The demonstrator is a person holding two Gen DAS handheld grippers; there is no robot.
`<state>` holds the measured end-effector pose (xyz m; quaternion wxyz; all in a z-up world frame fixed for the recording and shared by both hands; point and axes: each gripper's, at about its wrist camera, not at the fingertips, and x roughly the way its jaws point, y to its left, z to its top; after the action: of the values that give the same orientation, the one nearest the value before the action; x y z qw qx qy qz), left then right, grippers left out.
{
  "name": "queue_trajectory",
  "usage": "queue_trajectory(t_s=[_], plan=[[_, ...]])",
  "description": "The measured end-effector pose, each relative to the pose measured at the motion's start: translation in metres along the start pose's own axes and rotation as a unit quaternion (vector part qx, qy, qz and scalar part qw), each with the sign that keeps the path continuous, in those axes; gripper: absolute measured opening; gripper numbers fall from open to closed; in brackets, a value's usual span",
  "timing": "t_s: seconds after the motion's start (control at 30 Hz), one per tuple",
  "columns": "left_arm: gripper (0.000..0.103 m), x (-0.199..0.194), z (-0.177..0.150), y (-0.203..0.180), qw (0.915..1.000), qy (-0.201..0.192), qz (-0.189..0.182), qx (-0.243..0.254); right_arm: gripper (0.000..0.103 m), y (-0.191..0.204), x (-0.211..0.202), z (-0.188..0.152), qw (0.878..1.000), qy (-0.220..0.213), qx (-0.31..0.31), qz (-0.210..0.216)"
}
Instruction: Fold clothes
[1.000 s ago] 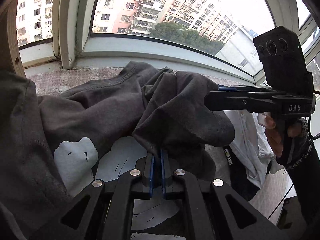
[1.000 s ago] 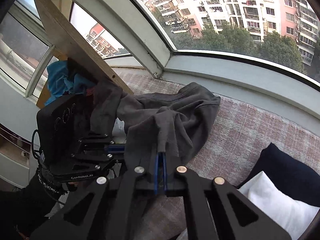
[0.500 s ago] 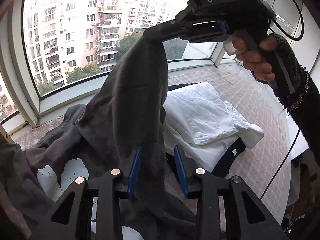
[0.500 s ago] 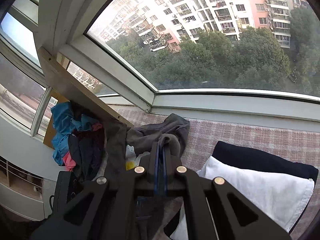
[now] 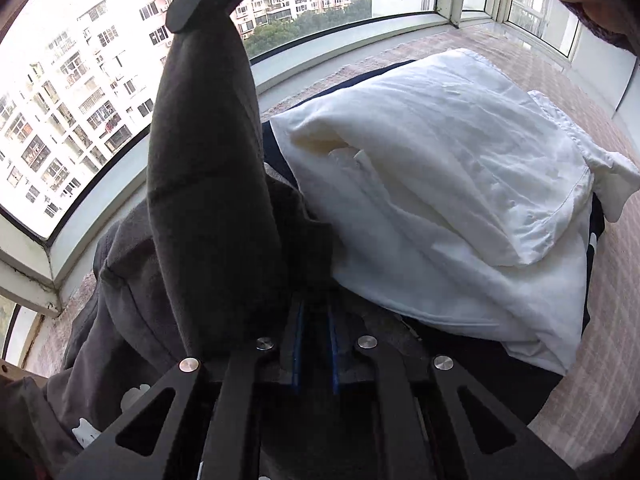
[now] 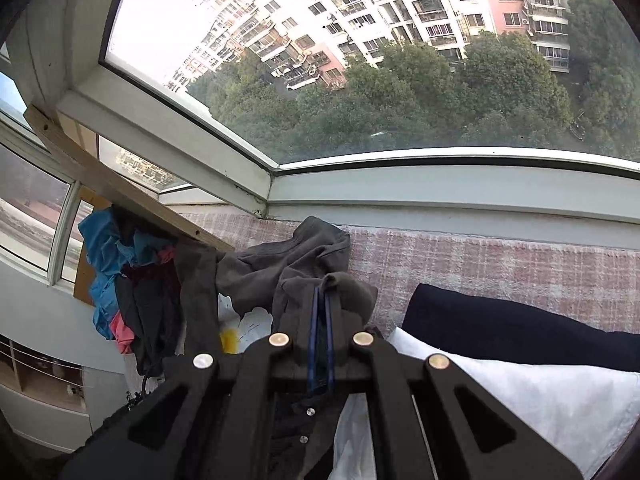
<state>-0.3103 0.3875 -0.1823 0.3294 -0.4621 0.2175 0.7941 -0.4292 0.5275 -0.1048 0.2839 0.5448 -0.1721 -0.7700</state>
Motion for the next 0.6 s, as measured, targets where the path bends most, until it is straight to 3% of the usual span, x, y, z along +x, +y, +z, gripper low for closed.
queue_trajectory(t_s=[0.17,0.33,0.47,0.53,0.6], plan=[[0.003,-0.019,-0.002,0.029,0.9945,-0.025,-0.078,-0.064,0.004,0.005,-0.018,0.002,1.000,-0.021,-0.004,0.009],[0.003,-0.092,-0.005,0.047,0.9684,-0.124,-0.176,-0.126,0.004,0.013,-0.070,0.000,0.998,-0.053,-0.016,-0.009],[0.003,-0.129,0.004,0.032,0.9465,-0.175,-0.244,-0.119,0.004,0.004,-0.109,-0.009,0.994,-0.060,-0.028,-0.083],[0.003,-0.128,0.008,0.019,0.9354,-0.190,-0.272,-0.122,0.004,-0.014,-0.111,-0.013,0.992,-0.052,-0.013,-0.114],[0.003,-0.111,0.011,0.005,0.9297,-0.193,-0.287,-0.127,0.004,-0.037,-0.102,-0.017,0.989,-0.039,0.009,-0.142]])
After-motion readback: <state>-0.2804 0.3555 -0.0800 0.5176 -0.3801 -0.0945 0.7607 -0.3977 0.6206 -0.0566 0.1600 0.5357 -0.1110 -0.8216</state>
